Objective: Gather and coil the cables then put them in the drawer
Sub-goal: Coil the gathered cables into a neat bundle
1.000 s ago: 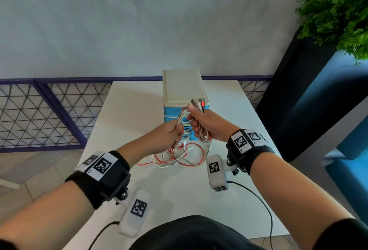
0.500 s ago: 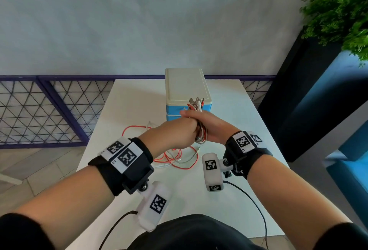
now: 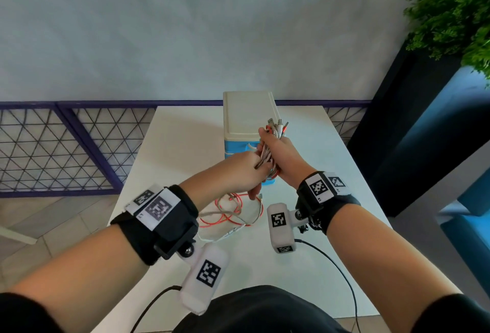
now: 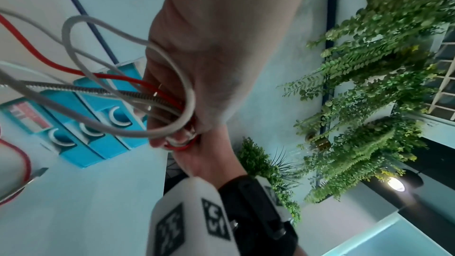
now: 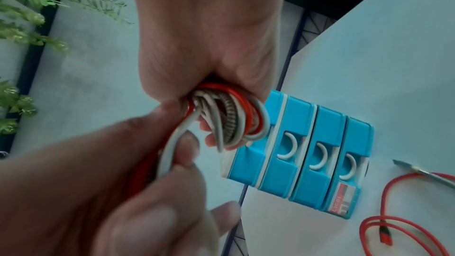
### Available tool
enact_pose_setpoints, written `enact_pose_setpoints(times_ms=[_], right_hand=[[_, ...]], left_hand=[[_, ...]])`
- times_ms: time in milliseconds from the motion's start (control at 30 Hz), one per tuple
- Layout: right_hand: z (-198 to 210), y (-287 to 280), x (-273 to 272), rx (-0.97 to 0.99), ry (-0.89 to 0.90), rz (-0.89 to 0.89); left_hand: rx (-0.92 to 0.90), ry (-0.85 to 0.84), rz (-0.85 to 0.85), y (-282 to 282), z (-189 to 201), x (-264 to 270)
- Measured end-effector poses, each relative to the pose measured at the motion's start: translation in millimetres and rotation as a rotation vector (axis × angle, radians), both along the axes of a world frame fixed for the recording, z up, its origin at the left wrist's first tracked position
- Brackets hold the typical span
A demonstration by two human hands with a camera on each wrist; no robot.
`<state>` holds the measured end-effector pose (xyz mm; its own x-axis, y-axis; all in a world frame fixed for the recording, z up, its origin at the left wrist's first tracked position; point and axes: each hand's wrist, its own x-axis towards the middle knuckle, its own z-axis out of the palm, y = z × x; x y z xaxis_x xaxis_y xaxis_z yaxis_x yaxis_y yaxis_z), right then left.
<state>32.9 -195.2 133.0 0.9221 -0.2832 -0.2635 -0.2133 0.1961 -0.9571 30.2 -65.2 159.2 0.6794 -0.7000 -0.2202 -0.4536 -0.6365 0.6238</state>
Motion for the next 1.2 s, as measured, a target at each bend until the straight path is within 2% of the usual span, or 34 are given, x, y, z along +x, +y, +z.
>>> enact_pose_setpoints(times_ms=[100,233,300,400,567,600,700,800,933,967,1000,1100,1200], right_hand=[[4,4,5,0.140,-0.039,-0.023],[6,5,3,0.442,-0.093,-0.011],[7,7,2,0.532,-0.094,-0.019],[7,8,2,0.586,-0.073,-0.056],[9,10,5,0.575,-0.063,-0.157],[11,9,4,0.578,-0.064,-0.175],[19,-2,7,0.560,-0.097,-0.210],[32,-18,9,0.539,-0.126,-0.243],[33,-21,9,0.429,-0.168,-0.257],[32,-20,9,0.397,-0.177,-0.255],[32,-22,9,0.371,-0.183,-0.256],[29,-28,9,0.339,-0.178,-0.274],[21,-30,6,0.359,-0.176,-0.287]], left_hand=[[-0.072,0.046,0.005,0,-7,-2],[-0.071,0.148,-0.012,4,-16,-3],[-0.074,0.162,-0.018,6,-18,-5],[-0.065,0.098,-0.026,7,-20,-7],[-0.082,-0.132,-0.086,6,-26,-11],[-0.106,-0.127,-0.103,8,-29,-11],[-0.167,0.058,-0.128,25,-47,-5],[-0.253,0.277,-0.033,46,-66,-1],[-0.192,0.246,-0.009,53,-66,10],[-0.221,0.286,-0.002,55,-67,13],[-0.306,0.385,0.028,57,-70,16],[-0.760,0.819,0.299,64,-78,17],[-1.049,1.050,0.423,63,-78,18]])
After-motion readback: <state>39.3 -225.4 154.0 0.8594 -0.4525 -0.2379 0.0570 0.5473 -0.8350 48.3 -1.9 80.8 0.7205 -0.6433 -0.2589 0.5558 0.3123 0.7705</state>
